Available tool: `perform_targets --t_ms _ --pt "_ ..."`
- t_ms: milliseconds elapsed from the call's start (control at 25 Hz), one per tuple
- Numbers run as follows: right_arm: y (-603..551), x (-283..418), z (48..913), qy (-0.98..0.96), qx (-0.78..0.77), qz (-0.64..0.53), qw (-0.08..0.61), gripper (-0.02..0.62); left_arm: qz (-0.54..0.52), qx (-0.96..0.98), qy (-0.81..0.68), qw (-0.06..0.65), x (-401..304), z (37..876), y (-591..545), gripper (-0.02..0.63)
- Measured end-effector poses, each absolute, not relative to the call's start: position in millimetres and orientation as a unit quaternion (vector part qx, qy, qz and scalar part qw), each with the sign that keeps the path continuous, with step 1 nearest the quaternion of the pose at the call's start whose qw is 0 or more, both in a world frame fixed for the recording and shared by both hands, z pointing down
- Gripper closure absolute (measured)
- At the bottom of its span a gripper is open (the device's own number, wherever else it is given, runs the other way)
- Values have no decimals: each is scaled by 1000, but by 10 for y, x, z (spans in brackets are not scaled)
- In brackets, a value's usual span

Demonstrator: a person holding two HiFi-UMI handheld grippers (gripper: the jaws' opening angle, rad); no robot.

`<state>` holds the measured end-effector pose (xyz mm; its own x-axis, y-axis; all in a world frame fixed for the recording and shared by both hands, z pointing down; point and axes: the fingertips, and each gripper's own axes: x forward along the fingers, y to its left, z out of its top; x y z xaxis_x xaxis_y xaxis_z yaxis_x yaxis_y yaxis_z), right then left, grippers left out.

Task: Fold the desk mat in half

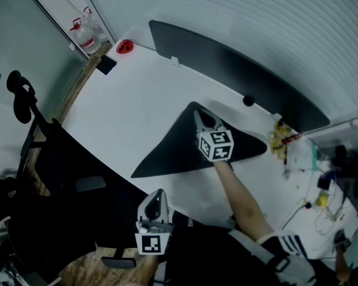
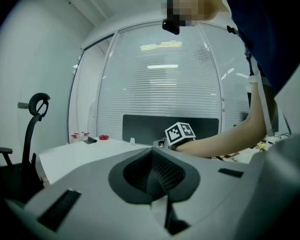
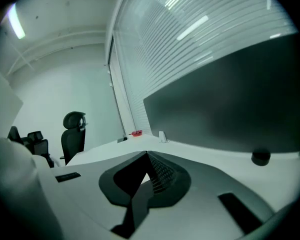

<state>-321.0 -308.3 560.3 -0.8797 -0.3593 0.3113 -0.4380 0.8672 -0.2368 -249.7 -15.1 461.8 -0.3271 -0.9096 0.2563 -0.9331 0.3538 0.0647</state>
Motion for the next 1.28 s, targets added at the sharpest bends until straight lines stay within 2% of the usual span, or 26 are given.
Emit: perform_targets --t_ms 240,680,1280 --pt "-2959 -2995 5389 -964 208 112 126 594 46 584 -803 109 -2379 4490 -134 604" --pt "-2610 -2595 4617 -973 205 75 67 594 26 586 -805 87 -2301 4159 7 604" --pt "-2026 -1529 4068 -970 235 46 30 594 7 636 -769 66 -1819 4058 27 604"
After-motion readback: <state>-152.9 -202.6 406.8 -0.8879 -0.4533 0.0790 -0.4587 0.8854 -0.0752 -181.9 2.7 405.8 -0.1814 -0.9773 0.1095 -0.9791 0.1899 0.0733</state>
